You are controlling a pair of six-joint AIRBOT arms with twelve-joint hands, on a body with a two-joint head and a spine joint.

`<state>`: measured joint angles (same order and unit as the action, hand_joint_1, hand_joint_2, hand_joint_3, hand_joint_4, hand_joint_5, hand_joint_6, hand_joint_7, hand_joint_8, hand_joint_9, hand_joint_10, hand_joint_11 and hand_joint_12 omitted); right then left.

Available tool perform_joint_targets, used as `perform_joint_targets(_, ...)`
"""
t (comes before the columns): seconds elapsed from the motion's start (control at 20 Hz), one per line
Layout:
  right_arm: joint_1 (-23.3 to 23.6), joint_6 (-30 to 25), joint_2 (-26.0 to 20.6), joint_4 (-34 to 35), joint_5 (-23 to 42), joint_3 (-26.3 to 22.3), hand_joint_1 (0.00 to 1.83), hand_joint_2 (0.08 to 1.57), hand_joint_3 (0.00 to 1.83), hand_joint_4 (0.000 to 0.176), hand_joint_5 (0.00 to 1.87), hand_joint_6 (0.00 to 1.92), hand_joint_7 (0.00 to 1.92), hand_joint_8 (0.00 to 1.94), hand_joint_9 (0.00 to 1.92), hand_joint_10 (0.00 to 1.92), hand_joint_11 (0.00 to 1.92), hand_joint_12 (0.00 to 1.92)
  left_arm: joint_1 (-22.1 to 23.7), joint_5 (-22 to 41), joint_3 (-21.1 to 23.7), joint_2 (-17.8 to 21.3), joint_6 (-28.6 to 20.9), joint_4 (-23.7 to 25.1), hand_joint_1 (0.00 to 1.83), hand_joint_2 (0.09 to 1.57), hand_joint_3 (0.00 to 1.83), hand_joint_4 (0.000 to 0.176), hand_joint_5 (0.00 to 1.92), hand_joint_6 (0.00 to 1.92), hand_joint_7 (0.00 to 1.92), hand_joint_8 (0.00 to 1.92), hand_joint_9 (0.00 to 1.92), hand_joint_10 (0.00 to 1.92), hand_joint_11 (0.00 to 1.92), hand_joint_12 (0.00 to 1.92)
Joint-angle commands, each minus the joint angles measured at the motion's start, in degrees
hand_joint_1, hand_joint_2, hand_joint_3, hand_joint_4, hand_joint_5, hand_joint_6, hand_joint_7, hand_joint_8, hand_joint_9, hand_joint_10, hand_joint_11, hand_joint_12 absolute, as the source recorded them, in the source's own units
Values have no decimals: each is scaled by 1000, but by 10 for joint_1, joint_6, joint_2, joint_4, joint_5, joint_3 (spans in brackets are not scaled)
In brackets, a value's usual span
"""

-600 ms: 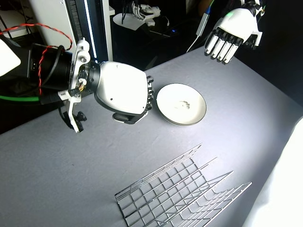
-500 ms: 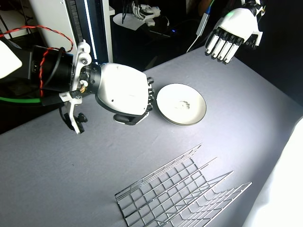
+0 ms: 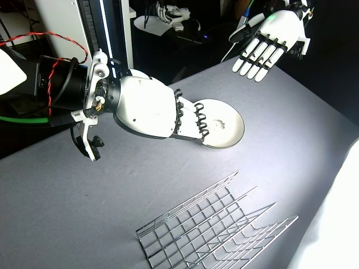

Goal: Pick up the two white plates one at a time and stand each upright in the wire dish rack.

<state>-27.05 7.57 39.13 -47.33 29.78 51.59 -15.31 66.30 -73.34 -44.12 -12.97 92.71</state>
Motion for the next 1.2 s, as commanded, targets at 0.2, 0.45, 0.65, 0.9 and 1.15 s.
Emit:
perform_joint_targets(0.2,6,1,0,22,58,1,0,1230,0,0,74,1,80,0,91,0,0,279,-1,19,-4,4,3,-29,0,1074,5,0,47,0,0,0,0,0,0,0)
perform_joint_targets(0.45,5,3,0,22,62,1,0,1221,0,0,55,0,69,2,72,3,0,224,-37,26,-3,-3,49,-18,0,1046,0,0,40,0,0,0,0,0,0,0)
perform_joint_targets(0.65,-4,4,-2,22,67,1,0,1217,0,0,54,0,67,0,75,1,0,241,-67,34,-38,-52,76,-3,0,1020,0,0,2,0,0,0,0,0,0,0)
perform_joint_targets(0.9,-4,5,-2,22,78,1,0,1196,0,0,2,0,2,0,14,1,0,121,-70,76,-100,-117,126,35,0,1002,0,0,0,0,0,0,0,0,0,0)
perform_joint_targets(1.15,-6,5,0,22,84,1,31,1194,0,0,0,0,0,0,0,0,1,0,-70,87,-131,-156,135,62,0,1016,0,0,0,0,0,0,0,0,0,0)
